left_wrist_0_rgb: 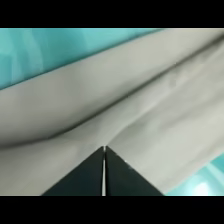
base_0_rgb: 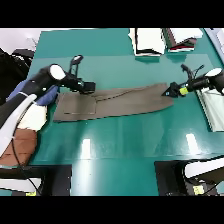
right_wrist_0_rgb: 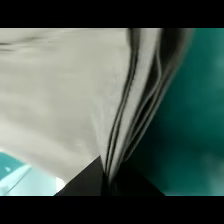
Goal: Fold the shirts.
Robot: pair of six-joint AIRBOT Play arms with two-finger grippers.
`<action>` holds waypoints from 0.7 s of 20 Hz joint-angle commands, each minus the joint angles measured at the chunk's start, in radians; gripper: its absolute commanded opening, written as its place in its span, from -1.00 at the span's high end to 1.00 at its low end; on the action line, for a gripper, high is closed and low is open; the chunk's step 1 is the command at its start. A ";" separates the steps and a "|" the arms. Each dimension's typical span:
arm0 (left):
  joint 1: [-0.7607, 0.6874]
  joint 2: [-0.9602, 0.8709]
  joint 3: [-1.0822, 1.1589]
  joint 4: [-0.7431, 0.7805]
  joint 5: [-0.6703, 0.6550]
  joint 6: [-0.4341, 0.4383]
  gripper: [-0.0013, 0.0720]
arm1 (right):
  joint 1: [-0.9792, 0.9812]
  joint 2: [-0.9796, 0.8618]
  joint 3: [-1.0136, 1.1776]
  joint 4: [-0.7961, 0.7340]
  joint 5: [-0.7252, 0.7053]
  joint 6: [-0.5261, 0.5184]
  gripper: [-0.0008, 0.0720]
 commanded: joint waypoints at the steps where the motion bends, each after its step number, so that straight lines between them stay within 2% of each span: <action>1: -0.093 -0.112 0.082 -0.028 0.057 -0.017 0.90 | 0.047 0.095 0.127 0.028 0.055 0.062 0.93; 7: -0.196 -0.331 0.288 -0.053 0.029 -0.016 0.90 | 0.222 0.185 0.364 0.028 0.096 0.200 0.94; 14: -0.208 -0.365 0.309 -0.029 0.008 -0.016 0.90 | 0.418 0.121 0.560 0.028 0.120 0.285 0.93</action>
